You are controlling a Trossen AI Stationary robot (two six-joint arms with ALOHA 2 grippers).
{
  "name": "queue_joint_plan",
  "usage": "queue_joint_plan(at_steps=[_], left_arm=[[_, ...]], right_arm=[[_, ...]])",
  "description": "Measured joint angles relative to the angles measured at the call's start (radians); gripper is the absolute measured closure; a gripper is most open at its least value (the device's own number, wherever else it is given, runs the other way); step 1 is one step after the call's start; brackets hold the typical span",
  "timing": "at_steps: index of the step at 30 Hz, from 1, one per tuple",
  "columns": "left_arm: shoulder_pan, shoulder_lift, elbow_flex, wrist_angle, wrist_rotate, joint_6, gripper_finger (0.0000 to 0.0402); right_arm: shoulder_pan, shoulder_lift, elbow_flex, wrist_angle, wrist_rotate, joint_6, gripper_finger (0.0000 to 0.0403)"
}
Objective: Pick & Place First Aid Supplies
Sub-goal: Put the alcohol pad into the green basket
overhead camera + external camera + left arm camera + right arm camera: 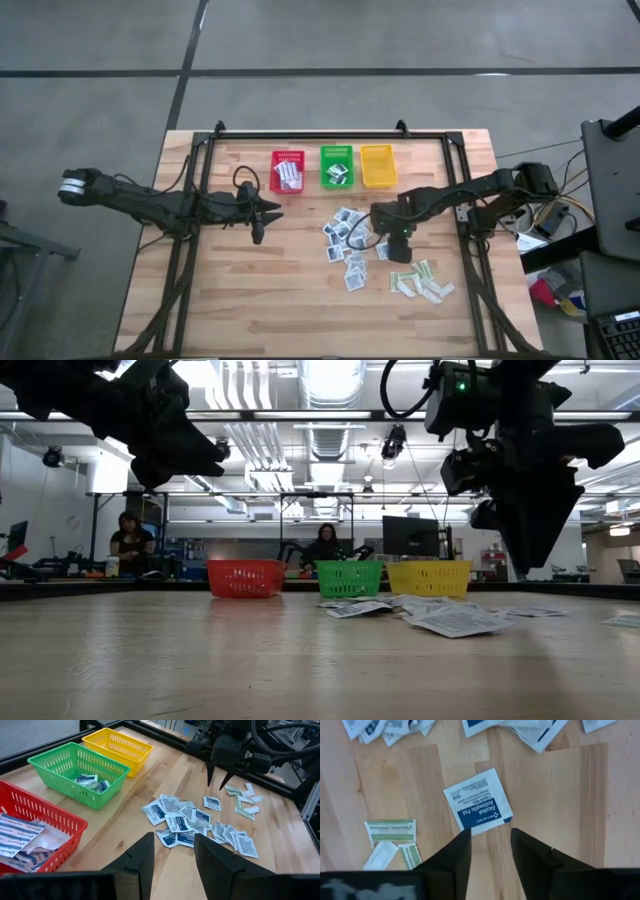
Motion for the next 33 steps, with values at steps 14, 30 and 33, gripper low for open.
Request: queue_joint_plan(at_steps=[14,30,33], left_arm=[[0.000,0.000,0.000,0.000,0.000,0.001,0.0268],[0.000,0.000,0.000,0.000,-0.008,0.010,0.0268],[0.000,0.000,0.000,0.000,-0.009,0.010,0.0268]], right_arm=[[0.000,0.000,-0.003,0.025,0.000,-0.003,0.0191],[0.000,0.000,-0.077,0.124,0.010,0.013,0.0188],[0.000,0.000,-0.077,0.148,0.012,-0.008,0.0188]])
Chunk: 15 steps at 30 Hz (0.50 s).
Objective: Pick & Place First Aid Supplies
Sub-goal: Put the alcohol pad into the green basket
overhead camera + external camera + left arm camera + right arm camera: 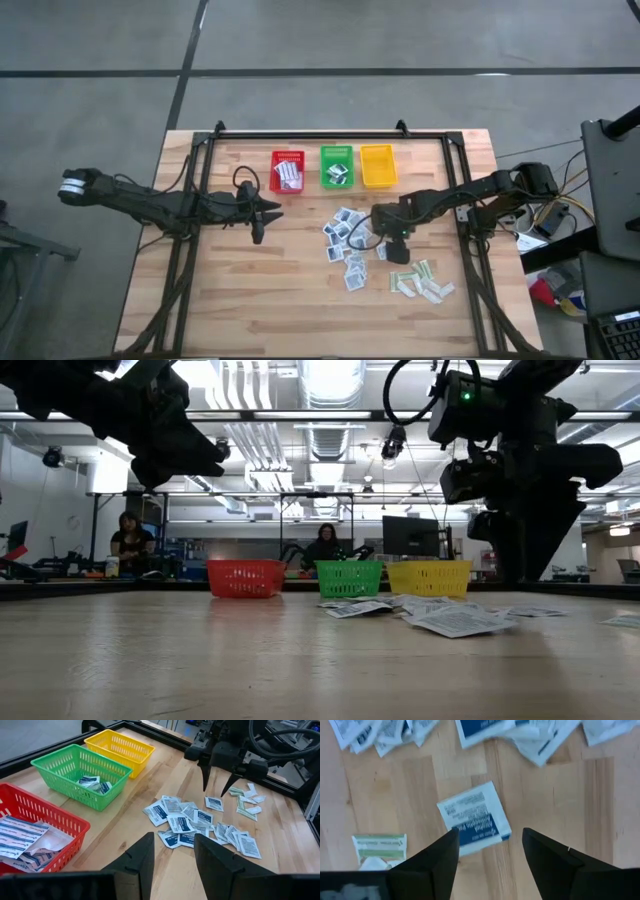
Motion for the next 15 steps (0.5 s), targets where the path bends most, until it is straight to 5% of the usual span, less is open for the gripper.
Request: queue_joint_plan(at_steps=[15], left_arm=[[0.000,0.000,0.000,0.000,0.000,-0.005,0.0268]], right_arm=[[0.007,0.170,0.020,0.016,0.022,-0.026,0.0190]])
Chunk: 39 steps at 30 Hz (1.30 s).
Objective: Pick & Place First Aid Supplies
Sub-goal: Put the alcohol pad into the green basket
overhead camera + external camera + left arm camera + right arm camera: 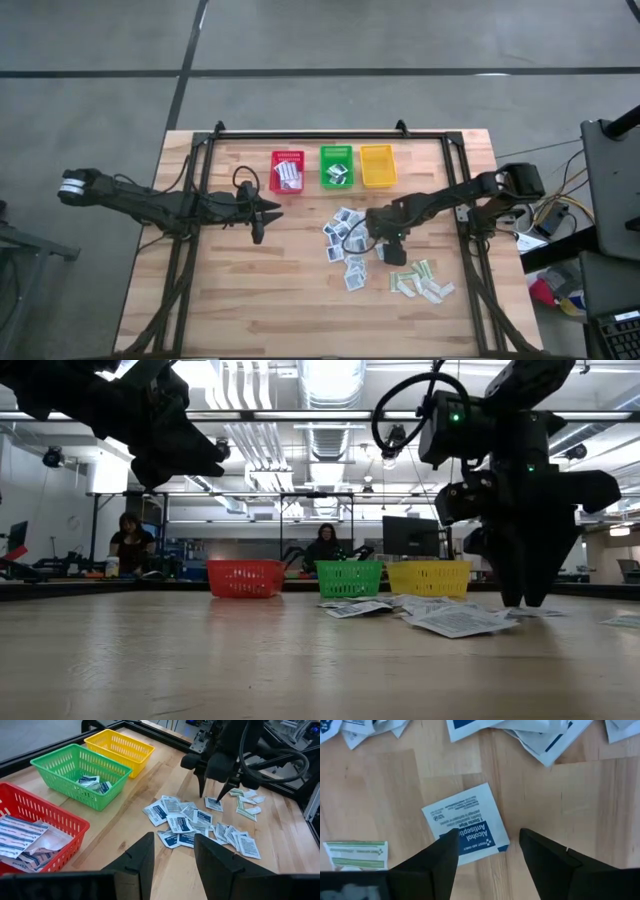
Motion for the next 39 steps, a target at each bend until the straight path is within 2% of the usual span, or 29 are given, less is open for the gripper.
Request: queue_joint_plan(at_steps=[5,11,29,39], left_arm=[[0.000,0.000,0.000,0.000,0.000,-0.003,0.0268],[0.000,0.000,0.000,0.000,0.001,-0.004,0.0268],[0.000,0.000,0.000,0.000,0.001,-0.002,0.0268],[0.000,0.000,0.000,-0.001,0.001,-0.001,0.0268]], right_arm=[[0.000,0.027,0.007,-0.001,0.007,0.000,0.0211],[0.001,0.001,0.000,-0.001,0.067,0.020,0.0258],[0.012,-0.005,0.000,-0.022,0.106,0.034,0.0389],[0.009,-0.034,0.065,-0.124,0.101,0.032,0.0395]])
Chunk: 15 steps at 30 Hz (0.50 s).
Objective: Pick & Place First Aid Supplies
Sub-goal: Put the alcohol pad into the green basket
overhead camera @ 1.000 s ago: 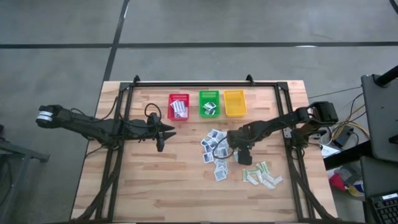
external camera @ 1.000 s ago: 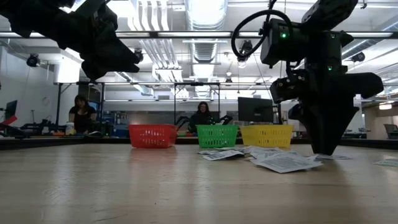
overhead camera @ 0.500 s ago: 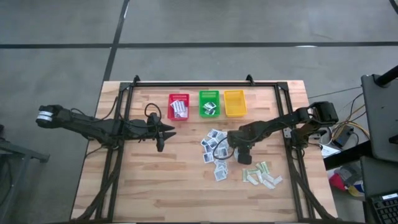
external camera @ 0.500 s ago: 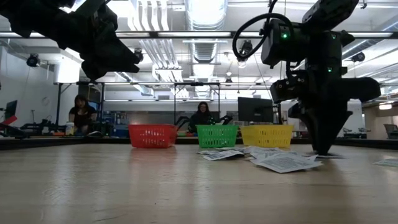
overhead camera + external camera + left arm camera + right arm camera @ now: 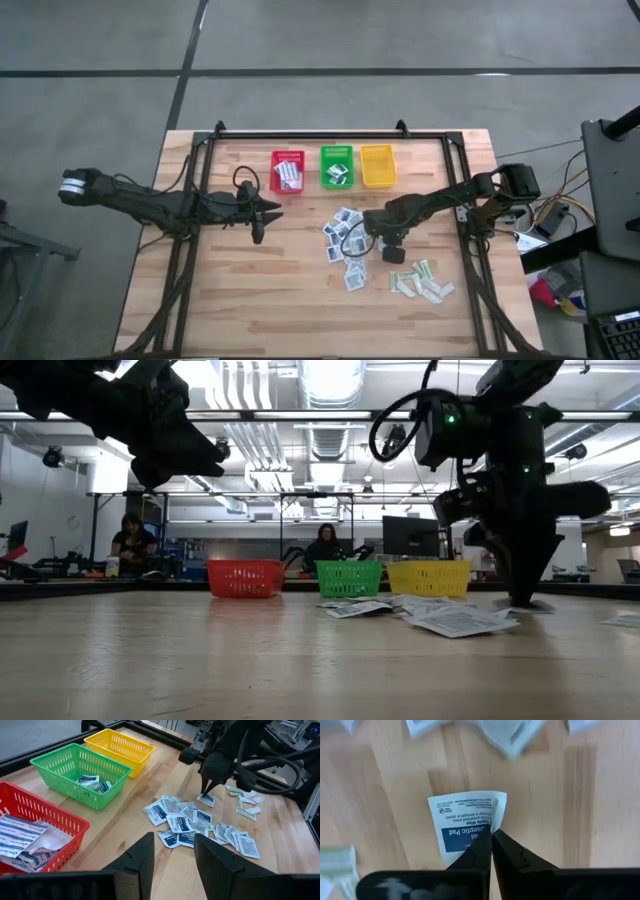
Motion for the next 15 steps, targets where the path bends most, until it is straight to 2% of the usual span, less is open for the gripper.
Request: queue_joint_plan(at_steps=[10,15], left_arm=[[0.000,0.000,0.000,0.000,0.000,-0.002,0.0268],[0.000,0.000,0.000,0.004,0.000,-0.001,0.0268]], right_arm=[[-0.017,-0.159,0.110,-0.022,-0.022,-0.041,0.0395],[-0.042,-0.235,0.125,0.107,-0.091,-0.116,0.0395]])
